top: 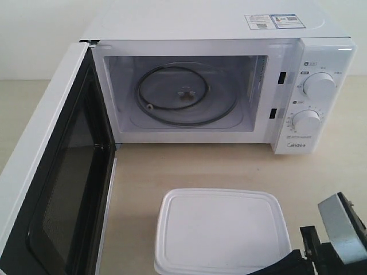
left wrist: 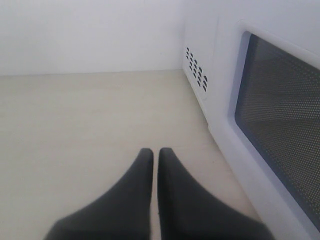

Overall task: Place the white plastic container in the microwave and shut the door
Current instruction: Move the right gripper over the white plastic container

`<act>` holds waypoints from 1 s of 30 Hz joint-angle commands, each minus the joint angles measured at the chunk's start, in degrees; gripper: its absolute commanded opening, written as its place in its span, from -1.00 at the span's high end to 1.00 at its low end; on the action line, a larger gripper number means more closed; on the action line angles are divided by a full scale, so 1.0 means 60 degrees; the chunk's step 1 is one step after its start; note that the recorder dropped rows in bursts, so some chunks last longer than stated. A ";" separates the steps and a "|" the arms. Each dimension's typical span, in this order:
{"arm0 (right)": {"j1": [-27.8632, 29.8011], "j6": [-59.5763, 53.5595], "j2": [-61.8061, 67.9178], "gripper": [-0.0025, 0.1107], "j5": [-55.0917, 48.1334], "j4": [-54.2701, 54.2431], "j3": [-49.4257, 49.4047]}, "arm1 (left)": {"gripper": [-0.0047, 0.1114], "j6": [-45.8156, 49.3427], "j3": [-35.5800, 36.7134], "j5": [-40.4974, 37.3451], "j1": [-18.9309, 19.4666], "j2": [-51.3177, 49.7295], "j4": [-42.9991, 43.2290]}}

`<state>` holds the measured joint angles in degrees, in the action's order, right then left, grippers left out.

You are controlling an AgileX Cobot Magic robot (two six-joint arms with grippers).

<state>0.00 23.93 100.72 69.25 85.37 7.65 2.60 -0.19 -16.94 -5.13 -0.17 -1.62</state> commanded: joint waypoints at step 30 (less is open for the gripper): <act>0.0016 -0.1487 -0.0047 0.96 0.0024 -0.1138 0.0619 | 0.84 0.0022 0.0032 0.0000 0.0028 0.0029 -0.0116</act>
<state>0.00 14.13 100.82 69.15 77.97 9.93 2.60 -0.19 -16.94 -5.13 -0.17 -1.62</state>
